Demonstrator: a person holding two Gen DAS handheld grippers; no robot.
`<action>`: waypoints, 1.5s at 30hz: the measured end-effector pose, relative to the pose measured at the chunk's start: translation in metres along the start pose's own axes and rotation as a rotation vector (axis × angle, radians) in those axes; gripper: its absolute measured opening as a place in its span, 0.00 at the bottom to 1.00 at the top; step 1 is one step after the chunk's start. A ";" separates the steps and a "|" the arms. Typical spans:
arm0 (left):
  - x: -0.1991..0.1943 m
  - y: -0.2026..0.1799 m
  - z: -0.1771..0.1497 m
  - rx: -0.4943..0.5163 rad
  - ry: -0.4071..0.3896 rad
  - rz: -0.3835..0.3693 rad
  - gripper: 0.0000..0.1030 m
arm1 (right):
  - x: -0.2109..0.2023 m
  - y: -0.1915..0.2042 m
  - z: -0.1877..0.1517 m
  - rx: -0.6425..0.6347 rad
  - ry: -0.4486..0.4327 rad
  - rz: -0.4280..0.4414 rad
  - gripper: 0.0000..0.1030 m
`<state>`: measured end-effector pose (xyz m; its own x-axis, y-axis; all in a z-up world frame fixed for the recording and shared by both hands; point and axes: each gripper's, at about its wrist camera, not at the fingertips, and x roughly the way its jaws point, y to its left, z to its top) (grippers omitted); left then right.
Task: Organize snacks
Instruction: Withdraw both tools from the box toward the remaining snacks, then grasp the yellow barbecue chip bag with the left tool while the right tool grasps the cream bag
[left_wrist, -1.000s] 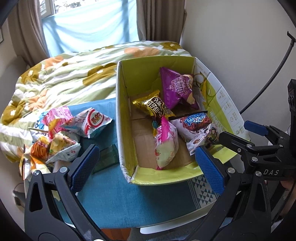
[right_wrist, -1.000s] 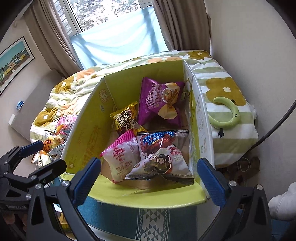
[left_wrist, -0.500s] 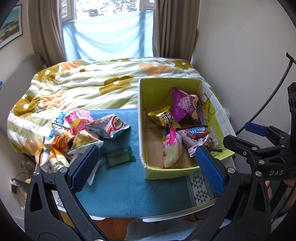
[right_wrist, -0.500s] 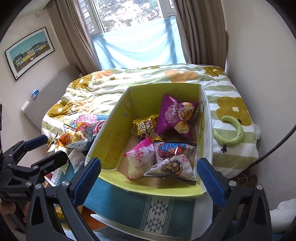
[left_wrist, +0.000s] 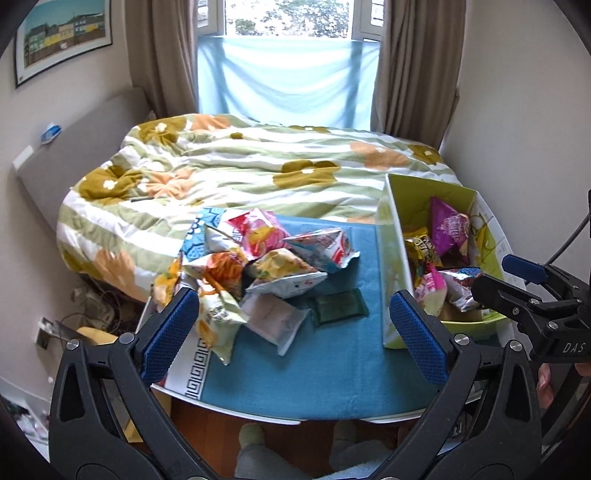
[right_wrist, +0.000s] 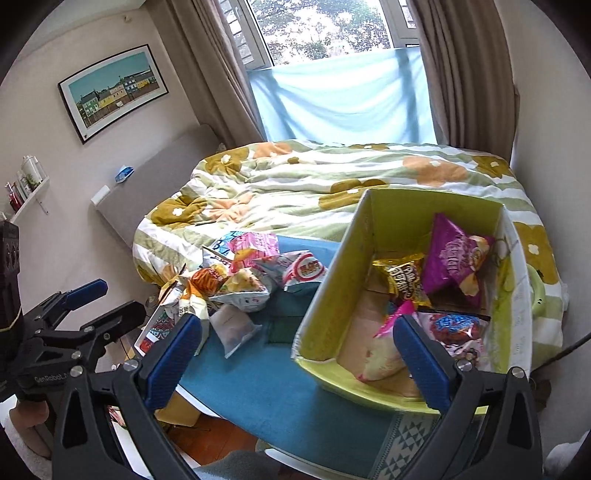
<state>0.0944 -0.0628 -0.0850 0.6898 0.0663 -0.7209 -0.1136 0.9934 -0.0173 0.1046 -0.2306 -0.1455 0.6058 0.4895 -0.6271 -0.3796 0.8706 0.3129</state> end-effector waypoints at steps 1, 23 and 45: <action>0.002 0.013 0.001 -0.002 0.003 -0.003 0.99 | 0.006 0.010 0.000 -0.002 0.005 0.001 1.00; 0.137 0.212 0.007 0.064 0.251 -0.126 0.99 | 0.166 0.173 -0.039 0.135 0.117 -0.104 1.00; 0.248 0.199 -0.025 0.066 0.457 -0.118 0.93 | 0.267 0.180 -0.076 0.151 0.165 -0.137 0.89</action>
<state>0.2250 0.1490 -0.2840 0.3080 -0.0809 -0.9480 0.0022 0.9964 -0.0843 0.1450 0.0529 -0.3110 0.5177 0.3628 -0.7748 -0.1857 0.9317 0.3122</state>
